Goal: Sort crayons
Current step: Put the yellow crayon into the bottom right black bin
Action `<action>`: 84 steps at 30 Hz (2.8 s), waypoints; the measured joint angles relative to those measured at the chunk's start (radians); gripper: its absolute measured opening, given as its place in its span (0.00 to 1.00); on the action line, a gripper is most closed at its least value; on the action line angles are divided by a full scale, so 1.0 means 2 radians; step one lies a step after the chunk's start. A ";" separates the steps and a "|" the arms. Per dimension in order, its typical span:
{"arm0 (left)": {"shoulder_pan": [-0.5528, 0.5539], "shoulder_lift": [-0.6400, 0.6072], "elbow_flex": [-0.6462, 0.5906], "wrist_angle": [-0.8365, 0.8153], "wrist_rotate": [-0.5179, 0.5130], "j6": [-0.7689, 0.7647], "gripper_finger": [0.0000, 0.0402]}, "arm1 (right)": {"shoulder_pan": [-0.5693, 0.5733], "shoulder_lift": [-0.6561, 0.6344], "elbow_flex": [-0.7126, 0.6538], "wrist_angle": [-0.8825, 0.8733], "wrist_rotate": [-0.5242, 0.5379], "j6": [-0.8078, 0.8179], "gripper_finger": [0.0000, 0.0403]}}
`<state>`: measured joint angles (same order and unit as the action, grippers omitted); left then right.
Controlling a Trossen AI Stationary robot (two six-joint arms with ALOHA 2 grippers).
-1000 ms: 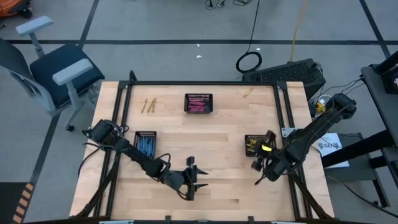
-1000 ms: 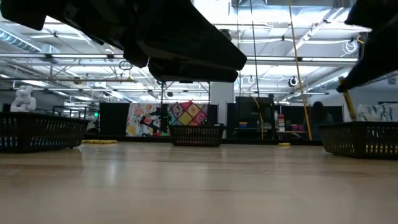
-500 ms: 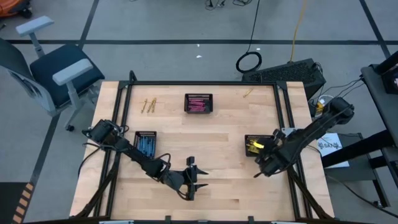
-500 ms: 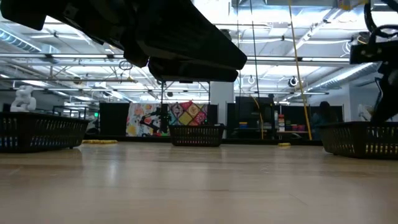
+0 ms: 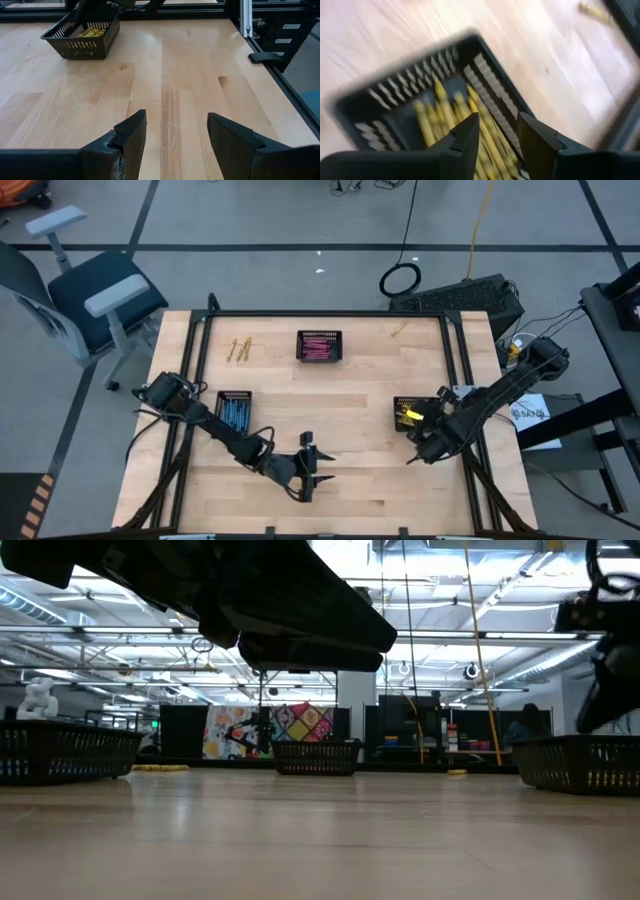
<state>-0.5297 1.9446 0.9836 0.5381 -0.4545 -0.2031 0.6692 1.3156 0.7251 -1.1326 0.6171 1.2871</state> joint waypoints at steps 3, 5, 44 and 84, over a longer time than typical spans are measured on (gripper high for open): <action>0.000 0.000 0.000 0.000 0.000 -0.001 0.52 | 0.013 -0.017 0.001 0.051 0.049 -0.009 0.30; 0.000 0.000 0.000 0.001 0.000 -0.010 0.52 | 0.024 -0.023 0.001 0.120 0.095 -0.029 0.29; -0.154 -0.049 0.071 -0.786 0.074 -0.289 0.52 | 0.054 0.142 0.002 0.733 0.136 -0.444 0.29; -0.052 -0.149 -0.063 -0.683 0.215 -0.165 0.29 | 0.051 0.142 0.001 0.732 0.134 -0.440 0.29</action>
<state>-0.6345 1.6459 0.8586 -0.8274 -0.0246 -0.5331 0.7719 1.5993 0.7280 0.3323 0.8856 0.4068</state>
